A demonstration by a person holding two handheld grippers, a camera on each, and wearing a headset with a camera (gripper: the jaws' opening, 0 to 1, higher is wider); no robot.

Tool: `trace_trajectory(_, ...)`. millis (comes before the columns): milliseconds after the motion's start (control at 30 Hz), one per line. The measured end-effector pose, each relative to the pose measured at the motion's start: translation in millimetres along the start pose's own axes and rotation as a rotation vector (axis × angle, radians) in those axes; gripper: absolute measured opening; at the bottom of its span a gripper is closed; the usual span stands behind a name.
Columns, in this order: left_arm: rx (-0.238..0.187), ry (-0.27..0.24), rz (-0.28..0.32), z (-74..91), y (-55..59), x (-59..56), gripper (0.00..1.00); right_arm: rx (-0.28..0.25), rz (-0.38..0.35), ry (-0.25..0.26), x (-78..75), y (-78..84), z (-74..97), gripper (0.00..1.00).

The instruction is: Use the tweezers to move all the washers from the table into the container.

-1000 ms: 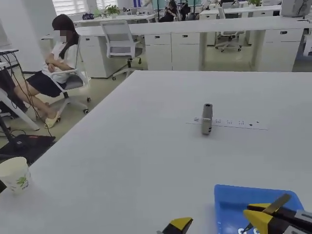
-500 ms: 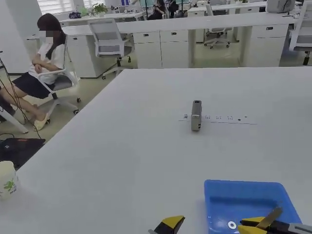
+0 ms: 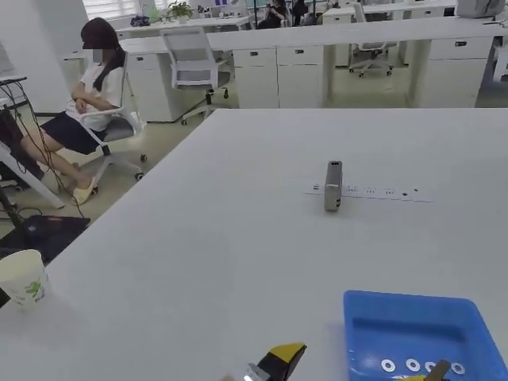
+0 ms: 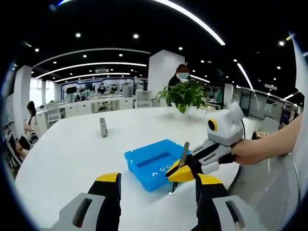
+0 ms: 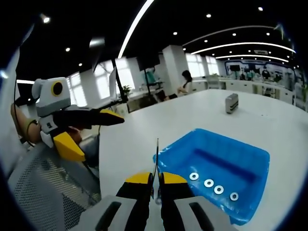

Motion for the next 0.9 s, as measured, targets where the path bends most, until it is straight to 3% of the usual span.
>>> trace_trajectory(167,-0.002,-0.013,0.001,0.4,0.0,2.0,0.62,0.023,0.042,0.002,-1.1,3.1,-2.8,0.03)
trace_trajectory(433,0.001,-0.02,0.003,0.7,0.2,3.5,0.62,0.054,0.075,-0.035,1.9,5.2,-5.0,0.03)
trace_trajectory(600,-0.003,-0.031,0.002,1.3,-0.5,5.4,0.62,0.069,0.07,-0.087,6.5,8.4,-3.9,0.03)
trace_trajectory(767,-0.01,-0.06,0.001,2.9,-1.4,10.0,0.62,0.107,0.086,-0.173,16.2,11.4,-2.8,0.03)
trace_trajectory(900,-0.013,-0.082,-0.004,4.4,-2.0,12.8,0.63,0.157,0.144,-0.251,26.4,13.7,-2.9,0.03)
Point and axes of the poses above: the centre of the closed fingertips' face, and the gripper's own axes: z roughly backward along the fingers, x roughly to its left, y roughly out of its underside, the point moved 3 cm from there along z, roughly backward along the fingers
